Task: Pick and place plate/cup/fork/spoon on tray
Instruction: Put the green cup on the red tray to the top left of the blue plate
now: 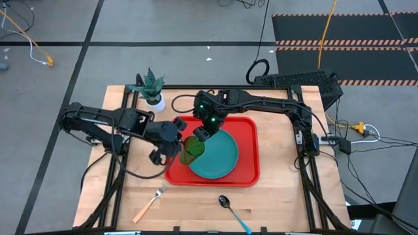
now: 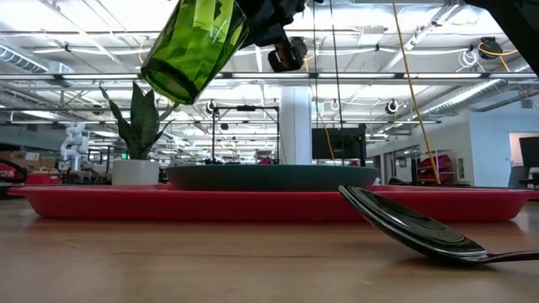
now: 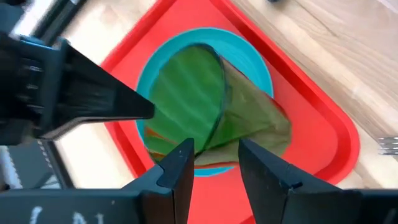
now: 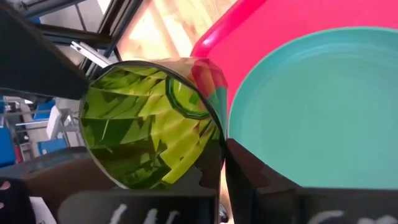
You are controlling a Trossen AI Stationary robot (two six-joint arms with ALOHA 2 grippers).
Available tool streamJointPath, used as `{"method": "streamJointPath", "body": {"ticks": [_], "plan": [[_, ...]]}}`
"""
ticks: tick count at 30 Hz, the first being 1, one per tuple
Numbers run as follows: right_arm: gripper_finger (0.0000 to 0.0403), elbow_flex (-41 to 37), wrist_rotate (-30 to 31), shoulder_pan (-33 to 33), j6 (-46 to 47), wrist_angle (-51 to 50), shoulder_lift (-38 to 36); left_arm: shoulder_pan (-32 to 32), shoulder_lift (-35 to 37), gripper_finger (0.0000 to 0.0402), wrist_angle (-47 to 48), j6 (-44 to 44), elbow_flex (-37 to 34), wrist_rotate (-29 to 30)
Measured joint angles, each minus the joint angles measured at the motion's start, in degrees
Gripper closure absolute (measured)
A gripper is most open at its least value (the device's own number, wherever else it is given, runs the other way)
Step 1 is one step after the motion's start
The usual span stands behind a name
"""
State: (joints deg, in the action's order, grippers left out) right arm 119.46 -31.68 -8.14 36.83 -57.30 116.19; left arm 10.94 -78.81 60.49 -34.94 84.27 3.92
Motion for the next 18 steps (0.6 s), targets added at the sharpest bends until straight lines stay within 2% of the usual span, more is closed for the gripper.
{"method": "streamJointPath", "body": {"ticks": [11, 18], "plan": [[0.0403, 0.0, -1.5, 0.0, -1.2, 1.6, 0.0, 0.0, 0.1, 0.0273, -1.2, -0.5, 0.6, -0.9], [0.0403, 0.0, 0.4, 0.0, -2.0, 1.3, 0.0, 0.0, 0.1, 0.0273, -1.1, 1.7, 0.6, -2.2]]}}
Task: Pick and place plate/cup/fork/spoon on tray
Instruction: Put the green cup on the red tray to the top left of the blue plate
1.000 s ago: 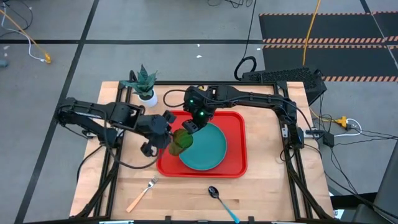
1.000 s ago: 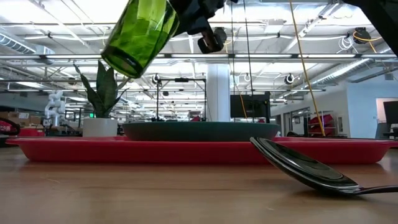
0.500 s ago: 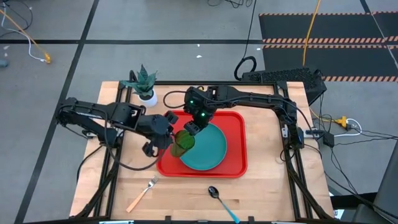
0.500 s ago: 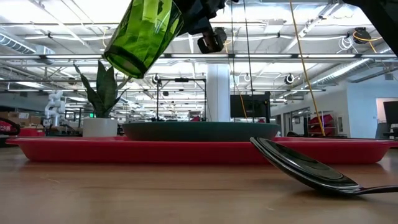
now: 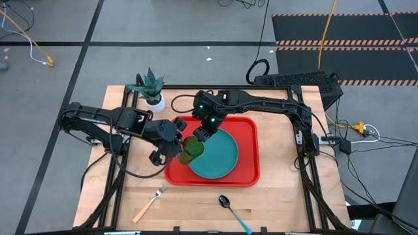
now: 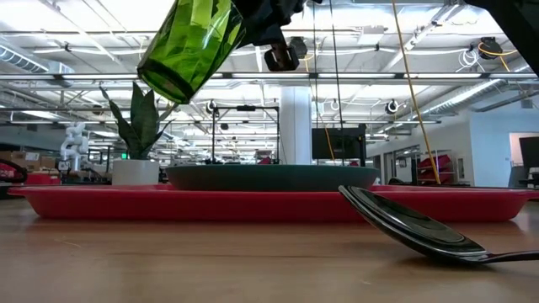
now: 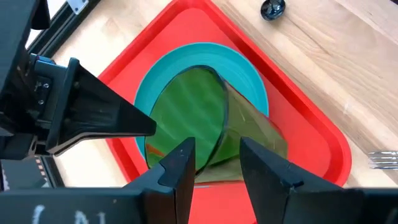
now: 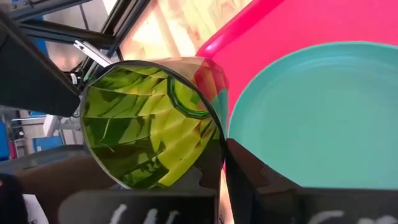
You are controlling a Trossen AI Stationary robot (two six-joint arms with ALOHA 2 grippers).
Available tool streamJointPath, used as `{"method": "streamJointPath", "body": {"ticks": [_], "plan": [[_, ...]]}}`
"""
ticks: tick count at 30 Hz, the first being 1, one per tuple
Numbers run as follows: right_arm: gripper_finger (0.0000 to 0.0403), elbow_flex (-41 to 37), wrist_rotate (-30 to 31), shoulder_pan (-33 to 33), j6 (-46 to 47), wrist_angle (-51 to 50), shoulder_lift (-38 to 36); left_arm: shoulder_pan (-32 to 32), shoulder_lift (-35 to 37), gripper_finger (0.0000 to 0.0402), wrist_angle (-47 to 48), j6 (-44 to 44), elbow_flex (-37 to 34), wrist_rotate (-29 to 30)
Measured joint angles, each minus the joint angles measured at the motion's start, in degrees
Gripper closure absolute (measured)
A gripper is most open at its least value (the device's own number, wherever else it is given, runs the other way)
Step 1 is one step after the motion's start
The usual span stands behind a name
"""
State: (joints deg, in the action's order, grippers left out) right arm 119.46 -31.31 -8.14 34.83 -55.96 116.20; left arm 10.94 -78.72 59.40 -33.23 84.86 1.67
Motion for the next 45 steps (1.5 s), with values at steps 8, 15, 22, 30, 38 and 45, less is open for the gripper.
{"method": "streamJointPath", "body": {"ticks": [8, 15, 22, 30, 38, 45], "plan": [[0.0403, 0.0, 3.3, 0.0, -1.1, 0.9, 0.0, 0.0, 0.0, 0.0273, 0.2, 2.0, 0.0, -0.1], [0.0403, 0.0, 4.4, 0.0, -1.7, 1.2, 0.0, 0.0, 0.0, 0.0273, 0.7, 3.6, 0.0, -0.2], [0.0403, 0.0, 4.5, 0.0, -5.5, 3.1, 0.0, 0.0, 0.0, 0.0273, 1.1, 4.8, 0.0, -0.8], [0.0403, -0.1, 7.6, -0.1, -6.6, 7.0, -0.5, 0.0, -0.1, 0.0273, 7.1, 6.4, 0.1, -0.8], [0.0403, -0.1, 6.5, -1.1, -4.2, 12.1, -0.5, 0.0, -0.8, 0.0273, 11.0, 8.6, 0.1, 1.6], [0.0403, -0.1, 0.9, -1.3, -1.4, 17.2, -0.5, 0.0, -0.9, 0.0273, 11.6, 10.8, 0.1, 2.5]]}}
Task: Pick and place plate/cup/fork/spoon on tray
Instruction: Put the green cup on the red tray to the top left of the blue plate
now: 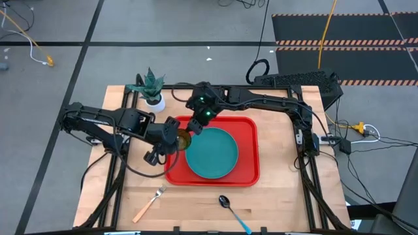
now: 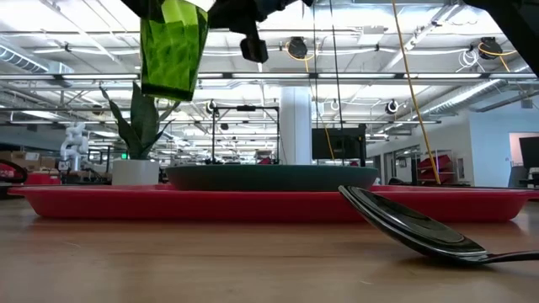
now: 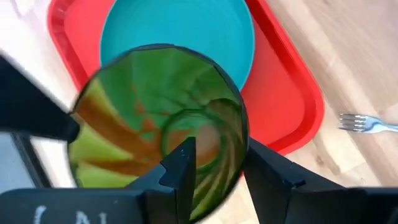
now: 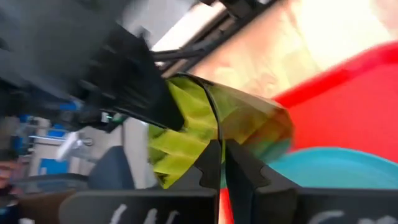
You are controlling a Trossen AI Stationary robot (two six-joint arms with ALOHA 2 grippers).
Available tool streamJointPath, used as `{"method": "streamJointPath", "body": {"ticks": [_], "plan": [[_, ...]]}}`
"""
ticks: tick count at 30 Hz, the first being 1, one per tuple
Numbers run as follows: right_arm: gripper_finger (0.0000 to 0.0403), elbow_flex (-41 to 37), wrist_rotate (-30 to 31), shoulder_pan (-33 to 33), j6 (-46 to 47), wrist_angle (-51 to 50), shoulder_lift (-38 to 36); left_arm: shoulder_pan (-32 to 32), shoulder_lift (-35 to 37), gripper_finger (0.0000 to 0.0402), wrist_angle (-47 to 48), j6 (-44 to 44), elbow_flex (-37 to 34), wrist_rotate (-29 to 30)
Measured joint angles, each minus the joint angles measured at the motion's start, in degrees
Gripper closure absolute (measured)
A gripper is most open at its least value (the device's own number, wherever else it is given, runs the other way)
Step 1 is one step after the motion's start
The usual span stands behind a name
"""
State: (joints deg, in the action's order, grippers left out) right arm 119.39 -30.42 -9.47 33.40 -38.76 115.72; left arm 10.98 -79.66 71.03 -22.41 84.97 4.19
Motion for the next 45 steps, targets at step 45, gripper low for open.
{"method": "streamJointPath", "body": {"ticks": [45], "plan": [[0.0378, 0.1, -5.7, -6.9, 3.2, 5.2, -6.3, -7.6, 0.0, 0.0394, 5.2, 3.3, -2.3, 1.8]]}}
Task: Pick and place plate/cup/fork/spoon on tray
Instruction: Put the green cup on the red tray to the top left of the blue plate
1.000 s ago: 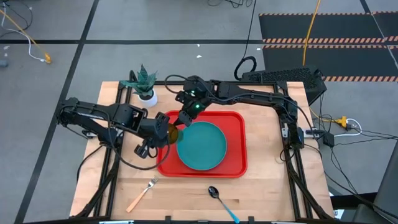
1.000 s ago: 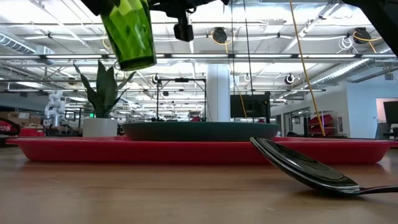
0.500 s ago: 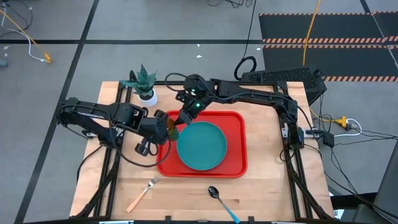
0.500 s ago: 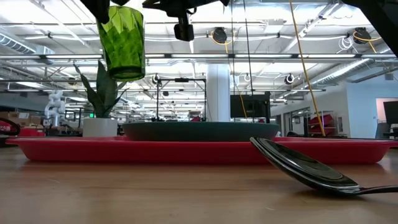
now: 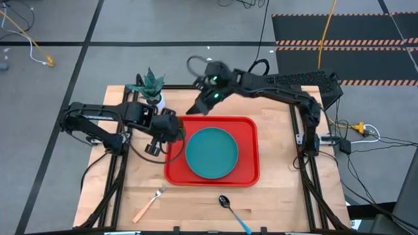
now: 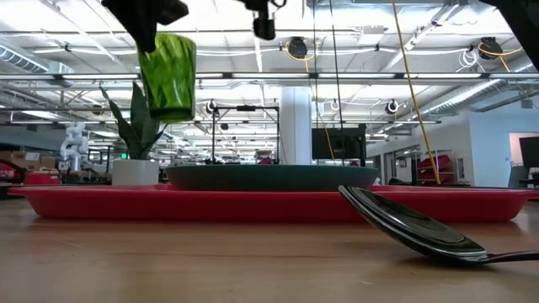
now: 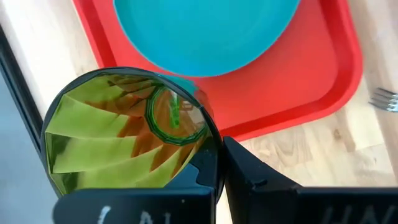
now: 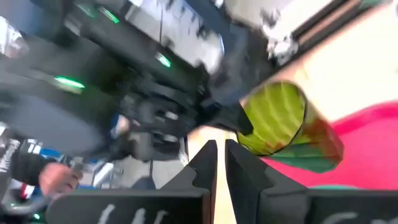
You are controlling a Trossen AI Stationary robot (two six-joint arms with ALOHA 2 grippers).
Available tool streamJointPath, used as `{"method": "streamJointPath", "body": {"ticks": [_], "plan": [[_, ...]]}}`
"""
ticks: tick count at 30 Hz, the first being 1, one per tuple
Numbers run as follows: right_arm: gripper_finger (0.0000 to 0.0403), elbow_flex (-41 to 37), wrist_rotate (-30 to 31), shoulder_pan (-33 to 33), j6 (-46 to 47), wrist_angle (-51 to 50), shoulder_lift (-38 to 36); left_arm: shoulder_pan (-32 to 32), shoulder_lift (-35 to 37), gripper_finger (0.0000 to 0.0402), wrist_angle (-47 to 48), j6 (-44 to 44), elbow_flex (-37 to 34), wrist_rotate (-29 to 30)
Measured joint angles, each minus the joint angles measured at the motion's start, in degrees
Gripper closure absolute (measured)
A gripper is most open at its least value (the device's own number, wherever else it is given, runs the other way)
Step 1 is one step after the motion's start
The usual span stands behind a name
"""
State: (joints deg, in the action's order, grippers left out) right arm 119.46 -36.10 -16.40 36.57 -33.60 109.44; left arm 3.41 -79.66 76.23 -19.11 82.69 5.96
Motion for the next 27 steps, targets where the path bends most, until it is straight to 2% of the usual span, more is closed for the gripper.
{"method": "streamJointPath", "body": {"ticks": [8, 15, 24, 27], "plan": [[0.0376, 0.0, 0.7, -2.1, -1.5, -5.7, -9.4, -3.3, 0.0, 0.0394, -7.6, 0.0, -8.4, -0.7], [0.0376, 0.0, 7.8, -1.2, -3.2, -10.8, -15.3, -5.0, 0.0, 0.0391, -12.8, 0.0, -13.0, 3.8], [0.0376, -0.2, 9.2, 0.9, -3.2, -13.1, -16.8, -6.7, 0.0, 0.0394, -16.6, -1.2, -17.8, 3.5], [0.0376, -1.3, 9.3, 2.2, -2.9, -12.9, -16.9, -6.7, 0.0, 0.0382, -17.1, -1.6, -18.6, 3.5]]}}
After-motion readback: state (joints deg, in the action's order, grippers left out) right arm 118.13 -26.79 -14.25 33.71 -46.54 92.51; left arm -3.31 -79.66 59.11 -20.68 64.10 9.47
